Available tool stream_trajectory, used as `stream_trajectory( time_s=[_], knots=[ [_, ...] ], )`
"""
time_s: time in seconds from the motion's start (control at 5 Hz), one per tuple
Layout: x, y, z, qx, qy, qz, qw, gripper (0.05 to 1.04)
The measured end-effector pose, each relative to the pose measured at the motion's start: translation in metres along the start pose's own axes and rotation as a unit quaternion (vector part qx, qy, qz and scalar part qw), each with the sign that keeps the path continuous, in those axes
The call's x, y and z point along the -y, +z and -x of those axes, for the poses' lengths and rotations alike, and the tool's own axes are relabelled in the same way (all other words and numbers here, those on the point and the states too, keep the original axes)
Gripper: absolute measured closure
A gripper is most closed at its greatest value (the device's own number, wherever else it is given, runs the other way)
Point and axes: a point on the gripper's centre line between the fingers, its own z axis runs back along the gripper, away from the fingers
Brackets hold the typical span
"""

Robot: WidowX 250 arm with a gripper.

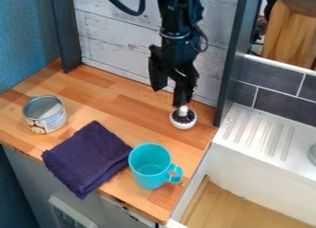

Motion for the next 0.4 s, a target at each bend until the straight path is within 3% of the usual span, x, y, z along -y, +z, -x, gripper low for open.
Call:
stream_trajectory(
  time_s=[0.4],
  knots=[
    [-0.006, -0.024, -0.011, -0.033, -0.004, 0.003, 0.9994, 0.083]
  ],
)
